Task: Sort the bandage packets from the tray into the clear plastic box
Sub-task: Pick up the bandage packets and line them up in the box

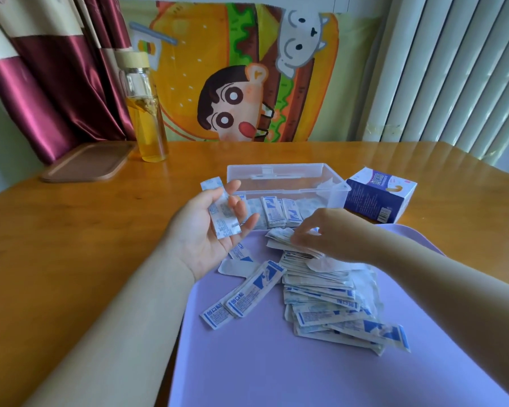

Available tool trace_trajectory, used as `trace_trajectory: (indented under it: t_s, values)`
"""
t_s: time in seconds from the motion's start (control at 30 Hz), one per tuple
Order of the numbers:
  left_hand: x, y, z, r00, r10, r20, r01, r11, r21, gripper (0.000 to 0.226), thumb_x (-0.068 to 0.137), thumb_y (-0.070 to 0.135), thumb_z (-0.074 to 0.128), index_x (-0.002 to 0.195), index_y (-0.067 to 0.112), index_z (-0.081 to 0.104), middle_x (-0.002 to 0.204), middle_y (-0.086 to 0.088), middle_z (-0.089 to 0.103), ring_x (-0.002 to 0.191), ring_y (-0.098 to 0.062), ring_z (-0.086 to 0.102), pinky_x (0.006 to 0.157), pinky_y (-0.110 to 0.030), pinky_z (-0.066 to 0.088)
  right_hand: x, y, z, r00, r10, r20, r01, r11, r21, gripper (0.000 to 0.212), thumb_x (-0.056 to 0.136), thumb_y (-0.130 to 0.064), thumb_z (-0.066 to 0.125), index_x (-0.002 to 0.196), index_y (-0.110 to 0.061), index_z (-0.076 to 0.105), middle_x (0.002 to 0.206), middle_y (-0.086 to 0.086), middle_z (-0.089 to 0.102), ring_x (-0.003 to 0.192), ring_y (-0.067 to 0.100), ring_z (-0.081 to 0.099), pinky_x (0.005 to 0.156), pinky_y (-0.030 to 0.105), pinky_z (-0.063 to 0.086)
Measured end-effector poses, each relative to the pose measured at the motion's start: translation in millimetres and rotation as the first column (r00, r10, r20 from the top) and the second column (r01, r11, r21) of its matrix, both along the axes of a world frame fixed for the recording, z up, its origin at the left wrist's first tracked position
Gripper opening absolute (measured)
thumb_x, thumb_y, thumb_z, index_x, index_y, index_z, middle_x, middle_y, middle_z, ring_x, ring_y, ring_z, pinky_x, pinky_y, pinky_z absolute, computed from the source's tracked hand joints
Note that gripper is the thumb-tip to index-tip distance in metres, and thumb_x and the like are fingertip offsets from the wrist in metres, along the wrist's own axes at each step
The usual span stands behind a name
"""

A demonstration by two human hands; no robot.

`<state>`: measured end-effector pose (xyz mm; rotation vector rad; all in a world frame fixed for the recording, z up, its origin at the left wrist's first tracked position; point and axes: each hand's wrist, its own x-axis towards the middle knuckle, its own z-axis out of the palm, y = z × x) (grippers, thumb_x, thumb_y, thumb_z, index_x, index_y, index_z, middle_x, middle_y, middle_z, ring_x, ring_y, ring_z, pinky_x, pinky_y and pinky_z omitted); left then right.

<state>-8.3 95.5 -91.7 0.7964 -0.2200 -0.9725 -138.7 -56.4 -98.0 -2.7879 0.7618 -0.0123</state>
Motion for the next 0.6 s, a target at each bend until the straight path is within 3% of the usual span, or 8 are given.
trace_trajectory:
  t_s: [0.2,0.37,0.5,0.6]
  values:
    - [-5,0,-1,1.0,-0.007,-0.01,0.007,1.0,0.022,0.026,0.1,0.02,0.039,0.103,0.009,0.061,0.056,0.003,0.051,0.045,-0.006,0.055,0.068,-0.034,0.058,-3,2,-2,0.995,-0.066,-0.07,0.05,0.977,-0.206,0.049,0.074,-0.066,0.06,0.11,-0.033,0.064,0.11,-0.008,0.059,0.097,0.016,0.057,0.069,0.03,0.046]
    - [-7,1,-2,1.0,-0.004,-0.017,0.005,1.0,0.028,0.026,0.1,0.02,0.039,0.105,0.009,0.061,0.057,0.002,0.052,0.045,-0.006,0.056,0.069,-0.035,0.057,-9,-1,-3,0.992,-0.098,-0.075,0.079,0.971,-0.226,0.051,0.074,-0.07,0.056,0.093,-0.025,0.07,0.096,-0.003,0.064,0.093,0.018,0.052,0.068,0.031,0.049]
    - [-9,1,-4,1.0,-0.02,-0.019,0.021,0.999,0.035,0.027,0.1,0.021,0.038,0.105,0.009,0.062,0.058,0.003,0.052,0.046,-0.006,0.057,0.07,-0.036,0.057,-11,4,-3,0.995,-0.079,-0.056,0.06,0.958,-0.281,0.051,0.081,-0.062,0.054,0.104,-0.019,0.067,0.104,0.0,0.061,0.095,0.019,0.051,0.068,0.029,0.041]
    - [-10,1,-3,1.0,-0.025,-0.016,0.026,0.999,0.041,0.027,0.1,0.021,0.038,0.106,0.009,0.062,0.06,0.003,0.051,0.046,-0.006,0.057,0.07,-0.035,0.057,-13,8,-5,0.999,-0.009,-0.053,-0.011,0.926,-0.376,0.042,0.089,-0.054,0.044,0.1,-0.02,0.066,0.105,-0.003,0.06,0.1,0.019,0.05,0.076,0.028,0.035]
